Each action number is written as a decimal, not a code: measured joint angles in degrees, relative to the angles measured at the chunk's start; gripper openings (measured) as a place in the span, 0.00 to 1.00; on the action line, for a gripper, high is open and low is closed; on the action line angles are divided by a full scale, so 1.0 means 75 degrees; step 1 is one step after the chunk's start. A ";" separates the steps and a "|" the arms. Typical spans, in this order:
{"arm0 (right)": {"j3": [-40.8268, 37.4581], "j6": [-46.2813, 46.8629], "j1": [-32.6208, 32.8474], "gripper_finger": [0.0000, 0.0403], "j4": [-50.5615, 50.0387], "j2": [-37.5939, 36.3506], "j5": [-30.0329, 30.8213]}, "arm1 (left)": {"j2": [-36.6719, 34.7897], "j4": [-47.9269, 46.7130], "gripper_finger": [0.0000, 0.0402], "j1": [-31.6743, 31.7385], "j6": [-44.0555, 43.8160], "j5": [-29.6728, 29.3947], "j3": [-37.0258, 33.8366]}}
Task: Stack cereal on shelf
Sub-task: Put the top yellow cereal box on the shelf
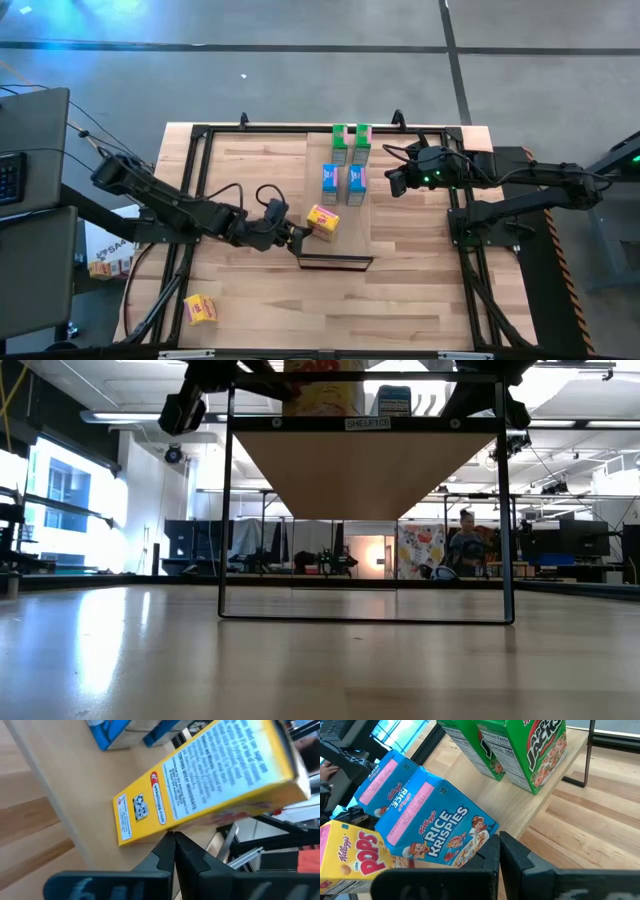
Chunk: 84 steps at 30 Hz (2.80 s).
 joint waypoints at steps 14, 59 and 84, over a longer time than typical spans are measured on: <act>0.0000 0.0082 0.0000 0.00 0.0000 0.0003 -0.0002 | -0.0082 -0.0367 0.00 0.0585 0.0755 0.0482 0.0009; 0.0000 0.0090 0.0000 0.00 0.0006 0.0003 0.0001 | -0.0474 -0.0877 0.00 0.1377 0.2345 0.1507 -0.0062; 0.0000 0.0289 0.0001 0.00 0.0006 0.0003 0.0170 | -0.0461 0.0116 0.00 0.1629 0.3291 0.1790 -0.0259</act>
